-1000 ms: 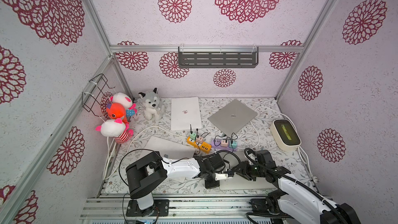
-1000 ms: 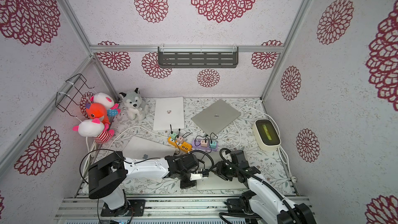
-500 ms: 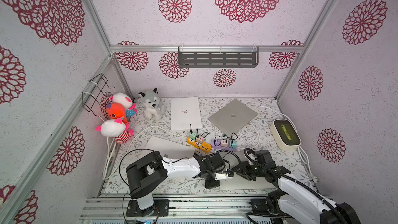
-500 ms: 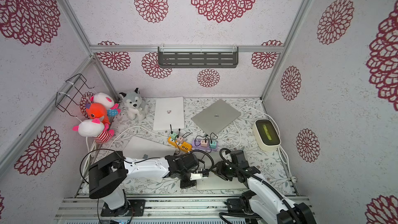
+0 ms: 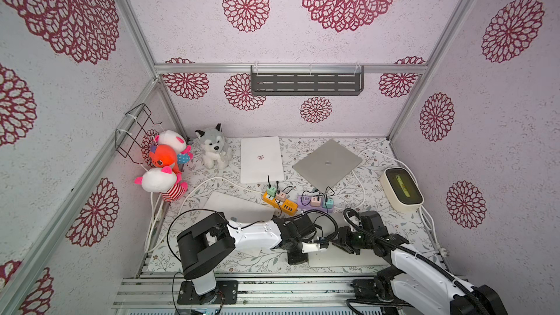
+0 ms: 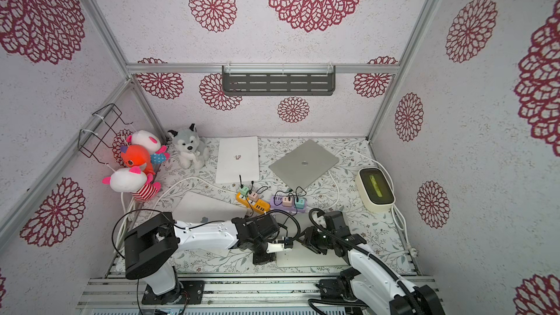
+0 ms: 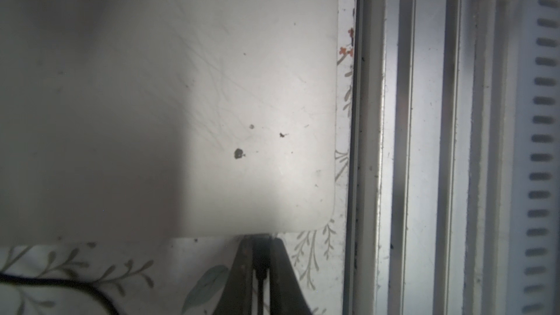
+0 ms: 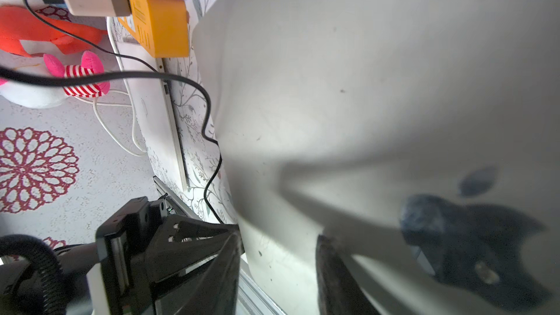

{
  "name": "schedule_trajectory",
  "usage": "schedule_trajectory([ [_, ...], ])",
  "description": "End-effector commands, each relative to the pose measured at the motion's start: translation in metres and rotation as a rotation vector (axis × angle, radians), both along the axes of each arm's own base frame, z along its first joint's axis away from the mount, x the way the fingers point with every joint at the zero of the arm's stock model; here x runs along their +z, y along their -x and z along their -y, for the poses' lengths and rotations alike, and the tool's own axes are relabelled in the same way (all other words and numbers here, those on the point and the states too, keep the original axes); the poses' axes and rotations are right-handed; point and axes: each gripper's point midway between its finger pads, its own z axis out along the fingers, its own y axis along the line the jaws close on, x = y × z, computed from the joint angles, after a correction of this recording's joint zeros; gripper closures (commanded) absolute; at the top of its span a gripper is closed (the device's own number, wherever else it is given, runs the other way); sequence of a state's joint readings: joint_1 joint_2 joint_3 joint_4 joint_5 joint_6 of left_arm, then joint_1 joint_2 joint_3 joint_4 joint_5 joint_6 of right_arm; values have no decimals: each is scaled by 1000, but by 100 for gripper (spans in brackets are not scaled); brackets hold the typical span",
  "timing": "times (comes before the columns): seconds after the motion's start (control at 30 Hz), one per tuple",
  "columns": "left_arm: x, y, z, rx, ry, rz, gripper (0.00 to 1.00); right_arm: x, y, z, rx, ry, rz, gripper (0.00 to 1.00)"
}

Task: Unplug the laptop charger
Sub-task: Remove the charging cable from the laptop.

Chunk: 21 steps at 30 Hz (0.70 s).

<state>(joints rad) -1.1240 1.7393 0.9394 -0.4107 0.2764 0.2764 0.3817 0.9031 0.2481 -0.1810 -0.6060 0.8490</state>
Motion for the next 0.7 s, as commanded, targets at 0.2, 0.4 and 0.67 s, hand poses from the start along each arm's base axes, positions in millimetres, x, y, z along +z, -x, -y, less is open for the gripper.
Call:
schedule_trajectory([
  [0.2,3,8,-13,-25,-17,-9,100,3,-1,-2,15,4,9,57],
  [0.4,5,8,-15,-9,-8,-5,100,4,-3,-2,12,6,13,57],
  [0.67,20,-8,-14,65,76,16,67,11,-7,-1,6,12,39,56],
])
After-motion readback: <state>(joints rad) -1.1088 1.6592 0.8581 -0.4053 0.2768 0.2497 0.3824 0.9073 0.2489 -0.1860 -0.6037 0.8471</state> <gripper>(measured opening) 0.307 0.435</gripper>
